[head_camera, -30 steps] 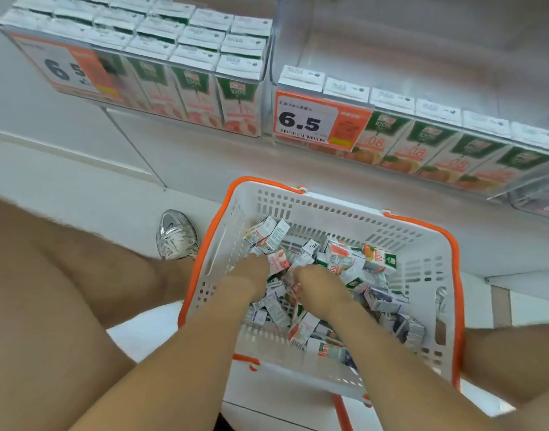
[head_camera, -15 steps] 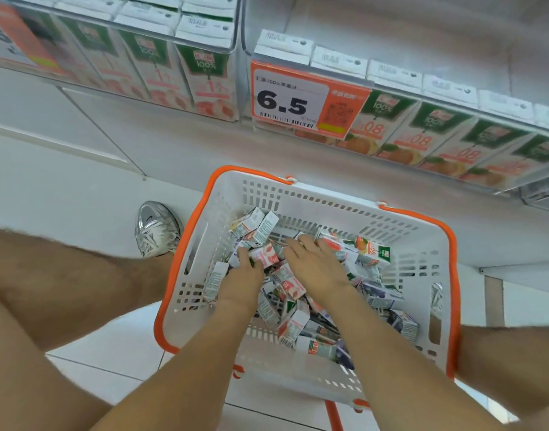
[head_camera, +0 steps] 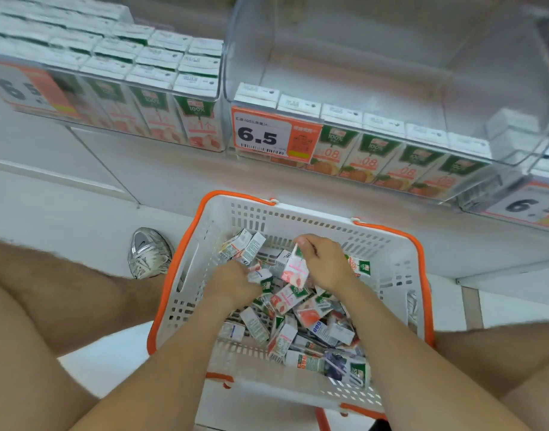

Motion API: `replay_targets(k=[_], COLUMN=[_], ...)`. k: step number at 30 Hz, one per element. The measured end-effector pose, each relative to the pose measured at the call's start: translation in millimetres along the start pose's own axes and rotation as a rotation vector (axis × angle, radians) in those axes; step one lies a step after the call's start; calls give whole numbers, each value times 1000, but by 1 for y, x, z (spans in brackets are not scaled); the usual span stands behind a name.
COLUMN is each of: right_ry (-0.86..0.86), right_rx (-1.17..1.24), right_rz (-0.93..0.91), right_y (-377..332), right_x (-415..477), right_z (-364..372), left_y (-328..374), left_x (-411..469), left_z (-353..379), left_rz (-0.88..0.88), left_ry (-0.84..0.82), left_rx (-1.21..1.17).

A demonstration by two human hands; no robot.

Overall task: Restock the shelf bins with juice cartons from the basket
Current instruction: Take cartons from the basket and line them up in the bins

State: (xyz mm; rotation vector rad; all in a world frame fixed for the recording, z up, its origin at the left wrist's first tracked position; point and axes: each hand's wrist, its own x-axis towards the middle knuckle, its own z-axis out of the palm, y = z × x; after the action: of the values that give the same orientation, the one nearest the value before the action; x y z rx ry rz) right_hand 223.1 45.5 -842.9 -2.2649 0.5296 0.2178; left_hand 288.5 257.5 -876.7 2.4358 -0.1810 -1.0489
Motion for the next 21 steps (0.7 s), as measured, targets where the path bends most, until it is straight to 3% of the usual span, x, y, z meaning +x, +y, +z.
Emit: replay_targets(k=[3, 9, 12, 17, 21], right_ry=[98, 124, 195, 454, 534], right_rx=[-7, -24, -69, -125, -45], right_rz=[18, -132, -293, -521, -626], right_y=[-3, -47, -81, -138, -188], right_x=[-3, -25, -40, -54, -62], right_z=[-14, -38, -46, -58, -71], left_y=[17, 31, 46, 69, 77], left_x=[-14, -55, -74, -117, -149], left_z=[-34, -78, -105, -190, -261], left_rz=[-43, 48, 186, 428, 559], left_ry=[-150, -289, -271, -196, -47], left_rx=[-392, -547, -494, -425, -476])
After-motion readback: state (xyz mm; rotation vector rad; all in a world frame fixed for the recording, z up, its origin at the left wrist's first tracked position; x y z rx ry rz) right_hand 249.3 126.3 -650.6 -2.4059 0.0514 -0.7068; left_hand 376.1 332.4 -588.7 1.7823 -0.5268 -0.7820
